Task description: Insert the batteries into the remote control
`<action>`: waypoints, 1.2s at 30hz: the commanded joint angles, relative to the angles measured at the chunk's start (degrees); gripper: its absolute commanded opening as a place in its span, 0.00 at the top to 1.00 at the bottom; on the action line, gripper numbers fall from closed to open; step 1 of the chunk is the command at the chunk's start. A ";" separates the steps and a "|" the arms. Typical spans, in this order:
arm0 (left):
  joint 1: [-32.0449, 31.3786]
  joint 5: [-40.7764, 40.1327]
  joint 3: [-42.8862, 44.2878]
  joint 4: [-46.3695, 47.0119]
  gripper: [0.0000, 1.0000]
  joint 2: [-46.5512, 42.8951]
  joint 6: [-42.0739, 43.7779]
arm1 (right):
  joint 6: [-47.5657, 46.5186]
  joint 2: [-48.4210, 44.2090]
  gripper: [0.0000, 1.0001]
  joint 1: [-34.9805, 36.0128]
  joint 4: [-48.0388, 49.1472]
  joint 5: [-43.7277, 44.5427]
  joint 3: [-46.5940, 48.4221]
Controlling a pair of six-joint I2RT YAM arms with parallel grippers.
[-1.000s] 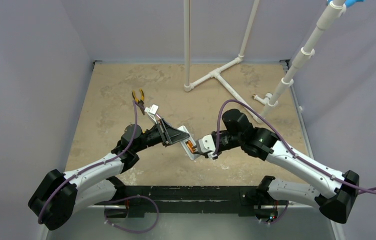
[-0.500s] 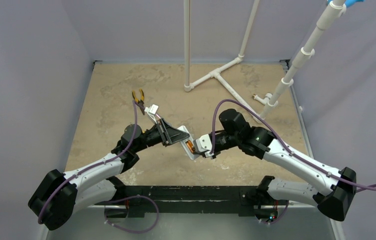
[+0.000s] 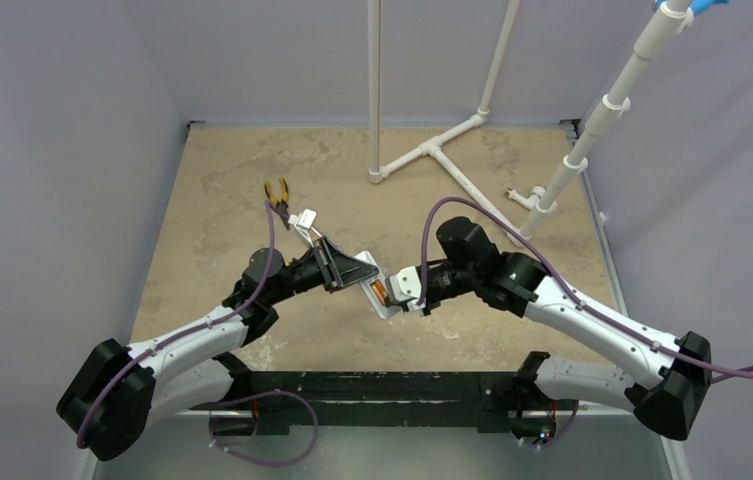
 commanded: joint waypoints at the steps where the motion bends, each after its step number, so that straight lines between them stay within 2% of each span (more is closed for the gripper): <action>1: 0.19 0.15 -0.23 4.87 1.00 -0.60 -0.57 | 1.05 1.03 0.94 0.06 1.96 0.66 2.02; 7: 0.16 0.15 -0.22 4.70 1.00 -0.47 -0.47 | 2.57 2.80 0.95 0.06 2.92 2.64 3.14; 16: 0.21 -0.10 0.00 4.87 1.00 0.11 -0.49 | 4.62 7.91 0.99 0.06 -1.03 2.87 7.67; 25: 0.45 0.24 0.62 5.13 1.00 0.96 -0.35 | 5.55 9.13 1.00 0.06 -0.36 4.74 8.12; 29: 0.79 0.63 0.76 5.22 1.00 1.73 -0.24 | 6.98 6.26 1.00 0.06 3.81 4.66 6.37; 32: 1.03 1.03 0.88 5.16 1.00 2.28 0.24 | 13.52 1.02 0.93 0.01 15.06 8.56 2.17; 36: 2.45 0.92 -0.04 4.15 1.00 1.54 0.83 | 23.39 -5.19 0.63 -0.26 26.29 18.45 -3.43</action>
